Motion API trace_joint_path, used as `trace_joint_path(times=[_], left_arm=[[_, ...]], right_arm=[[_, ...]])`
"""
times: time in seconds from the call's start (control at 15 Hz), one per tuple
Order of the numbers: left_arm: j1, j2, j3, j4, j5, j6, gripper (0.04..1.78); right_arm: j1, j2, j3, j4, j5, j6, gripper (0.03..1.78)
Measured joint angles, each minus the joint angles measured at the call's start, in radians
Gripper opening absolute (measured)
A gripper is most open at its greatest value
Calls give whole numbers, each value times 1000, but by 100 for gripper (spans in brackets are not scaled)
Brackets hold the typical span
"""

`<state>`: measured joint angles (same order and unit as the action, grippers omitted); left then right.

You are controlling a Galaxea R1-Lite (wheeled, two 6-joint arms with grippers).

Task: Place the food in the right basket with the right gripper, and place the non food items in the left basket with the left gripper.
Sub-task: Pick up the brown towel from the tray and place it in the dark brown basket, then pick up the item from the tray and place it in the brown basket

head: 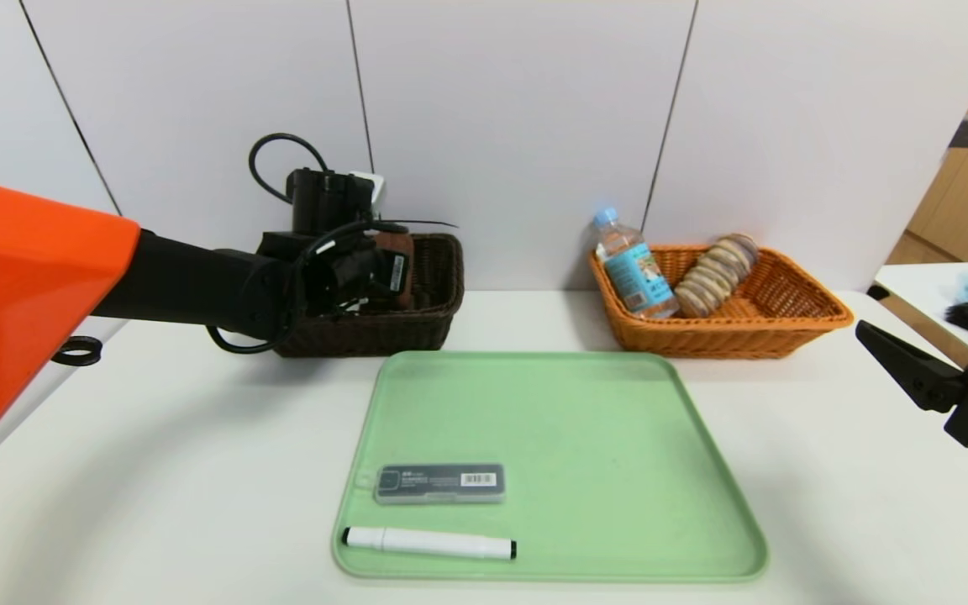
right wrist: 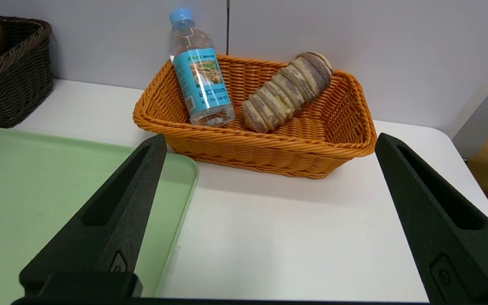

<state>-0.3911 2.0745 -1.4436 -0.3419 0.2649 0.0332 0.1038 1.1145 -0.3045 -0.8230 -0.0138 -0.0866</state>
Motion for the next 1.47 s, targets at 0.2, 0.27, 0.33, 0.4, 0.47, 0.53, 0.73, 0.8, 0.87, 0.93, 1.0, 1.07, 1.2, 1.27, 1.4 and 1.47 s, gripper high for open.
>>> trace_joint_path(times=[0.2,0.27,0.33,0.4,0.47,0.53,0.73,0.8,0.87,0.93,1.0,1.07,1.2,1.27,1.4,1.47], left_arm=[[0,-1,3,6,5,3,131],[0,-1,5,7,5,4,135],[0,-3,9,8,5,3,140],[0,-4,10,7,8,3,143],[0,-5,14,8,17,2,146],[0,-6,16,3,26,-1,149],[0,-13,16,-9,29,0,156],[0,-18,16,-10,30,2,158],[0,-26,12,-13,30,2,159],[1,-39,10,-24,29,3,161],[1,-60,8,-51,22,5,162],[-1,-86,9,-83,9,15,163],[-7,-162,40,-112,-62,84,164],[-9,-207,66,-105,-122,143,165],[-10,-307,127,-41,-285,307,166],[-10,-353,154,22,-370,395,167]], right_arm=[[0,0,-1,-1,0,0,169],[0,0,-1,-1,0,0,169],[0,0,-1,-3,-1,0,169],[0,0,-1,-3,-1,0,169],[0,-1,-1,-4,-1,0,169],[0,-2,-1,-5,-1,0,169],[0,-10,-1,0,0,0,169],[0,-12,-1,1,0,0,169],[0,-13,1,0,0,0,169],[0,-14,3,0,0,0,169],[0,-16,5,1,0,0,169],[0,-19,8,2,0,0,169],[0,-23,16,2,0,0,169],[0,-24,20,1,0,0,169],[0,-31,29,1,0,0,169],[0,-34,34,1,0,0,169]])
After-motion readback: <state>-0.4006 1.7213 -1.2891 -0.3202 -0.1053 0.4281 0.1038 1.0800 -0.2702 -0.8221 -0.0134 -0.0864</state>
